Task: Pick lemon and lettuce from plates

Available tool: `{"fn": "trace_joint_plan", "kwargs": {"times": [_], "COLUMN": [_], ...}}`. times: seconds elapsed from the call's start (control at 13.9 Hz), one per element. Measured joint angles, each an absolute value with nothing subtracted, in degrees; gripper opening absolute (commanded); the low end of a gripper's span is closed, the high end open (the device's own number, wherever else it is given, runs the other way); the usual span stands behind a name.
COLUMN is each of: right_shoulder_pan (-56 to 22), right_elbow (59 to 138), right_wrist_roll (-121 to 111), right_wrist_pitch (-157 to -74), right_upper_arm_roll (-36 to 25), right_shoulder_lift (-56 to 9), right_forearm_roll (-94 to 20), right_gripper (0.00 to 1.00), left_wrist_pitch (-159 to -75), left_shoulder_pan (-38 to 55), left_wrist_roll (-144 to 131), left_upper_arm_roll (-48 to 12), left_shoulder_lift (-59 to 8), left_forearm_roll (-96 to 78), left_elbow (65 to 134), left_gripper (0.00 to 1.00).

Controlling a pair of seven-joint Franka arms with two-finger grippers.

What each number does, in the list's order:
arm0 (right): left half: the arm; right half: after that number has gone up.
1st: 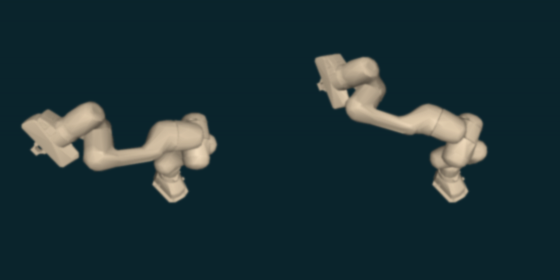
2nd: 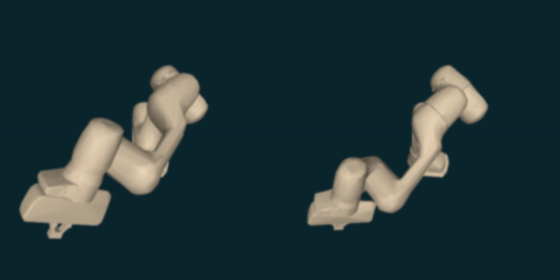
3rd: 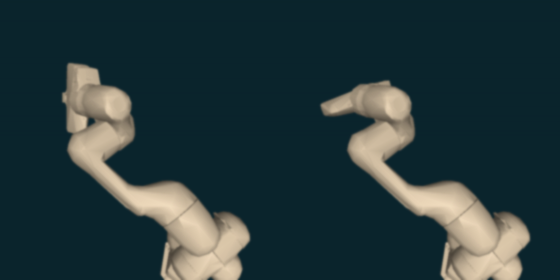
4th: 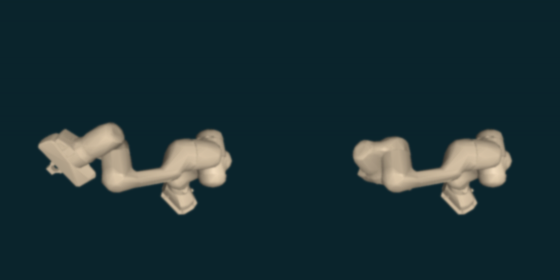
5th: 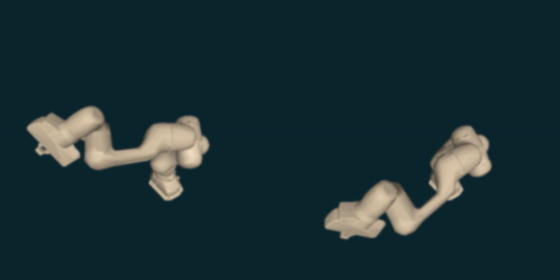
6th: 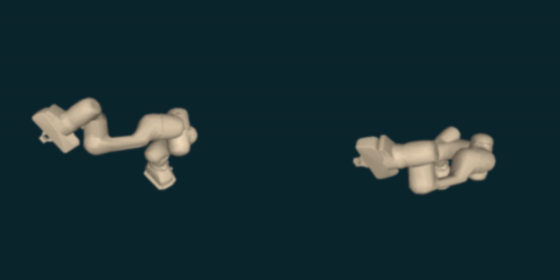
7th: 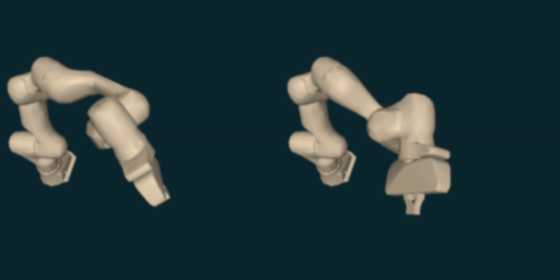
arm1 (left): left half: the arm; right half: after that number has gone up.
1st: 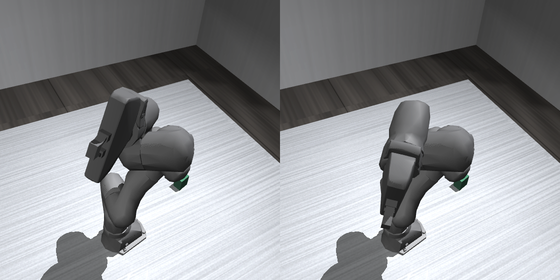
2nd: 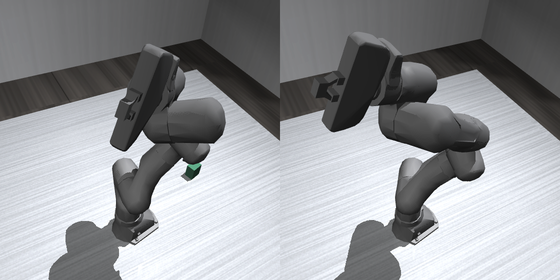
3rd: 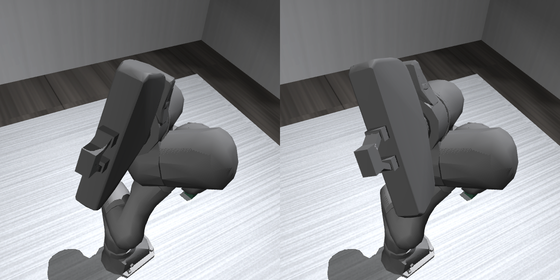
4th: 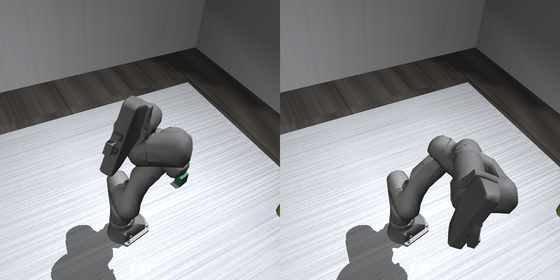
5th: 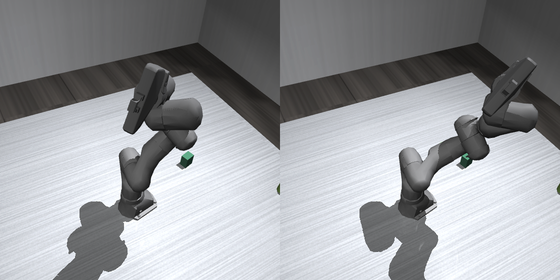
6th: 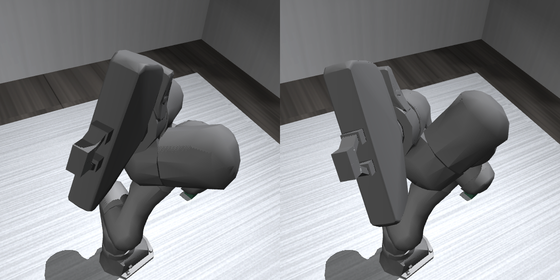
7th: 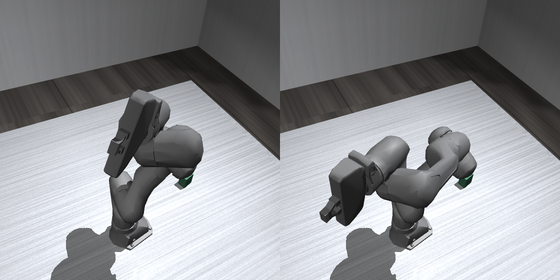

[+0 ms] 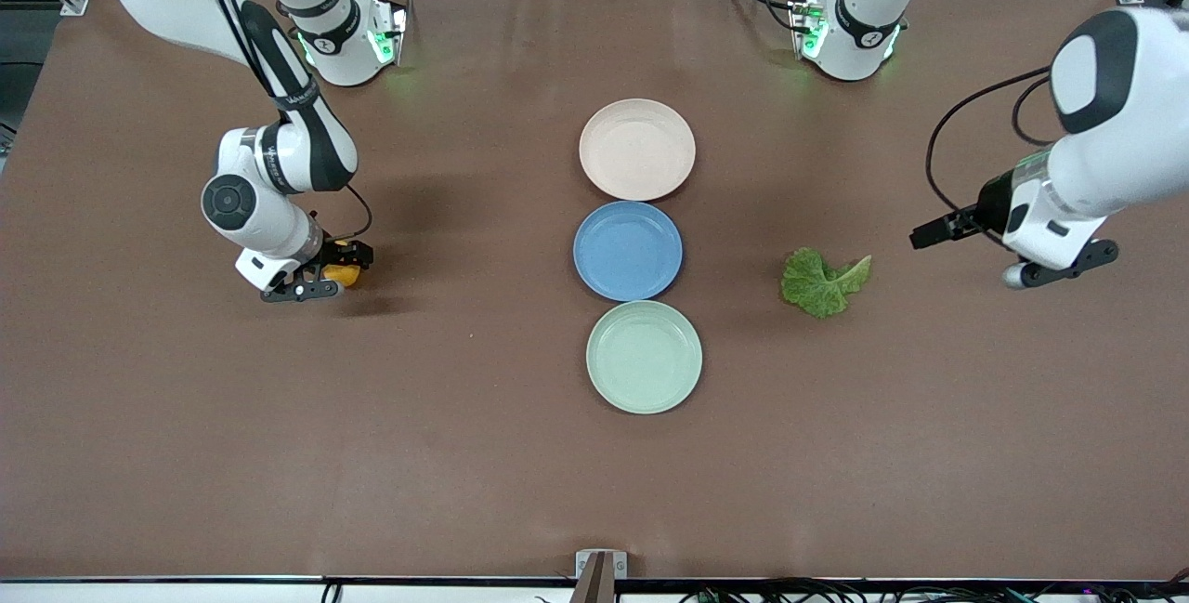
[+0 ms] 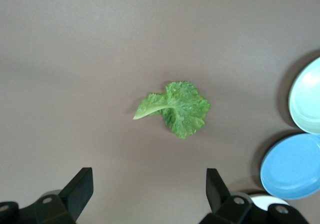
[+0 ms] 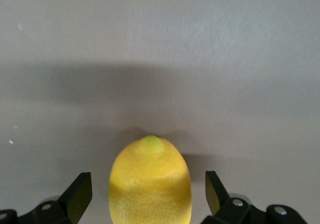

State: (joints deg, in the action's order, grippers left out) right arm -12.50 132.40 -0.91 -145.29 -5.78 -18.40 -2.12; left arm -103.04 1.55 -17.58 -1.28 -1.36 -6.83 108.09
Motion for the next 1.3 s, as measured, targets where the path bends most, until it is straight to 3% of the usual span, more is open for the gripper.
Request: {"fn": "trace_joint_plan", "kwargs": {"times": [0.36,0.51,1.01,1.3], "right_shoulder_pan": [-11.66,-10.12,-4.06,-2.03], "right_elbow": [115.6,108.13,93.96,87.92], "right_wrist_roll": [-0.92,-1.42,-9.2,-9.36], "right_wrist_pitch": [-120.72,-112.26,-102.06,-96.92], "right_upper_arm_roll": [-6.19,-6.28,-6.49,-6.53], "right_shoulder_lift": [-16.94,-16.48,-16.48,-16.48], "right_forearm_roll": [-2.15,-2.15,-2.01,-1.77], "right_gripper": [1.0,1.0,1.0,1.0], "left_wrist_pitch": [-101.13,-97.32,-93.93,-93.54], "left_shoulder_pan": [1.53,1.53,1.53,1.27], "left_wrist_roll": [-12.96,-9.18,-6.9,-6.89], "left_upper_arm_roll": [-1.32,-1.32,-1.33,-1.3], "left_shoulder_lift": [5.4,6.07,0.27,-2.54], "left_forearm_roll": [-6.28,-3.34,-1.96,-1.96], "left_elbow": [107.38,104.09,91.24,88.29], "left_gripper": [0.99,0.99,1.0,1.0]}}
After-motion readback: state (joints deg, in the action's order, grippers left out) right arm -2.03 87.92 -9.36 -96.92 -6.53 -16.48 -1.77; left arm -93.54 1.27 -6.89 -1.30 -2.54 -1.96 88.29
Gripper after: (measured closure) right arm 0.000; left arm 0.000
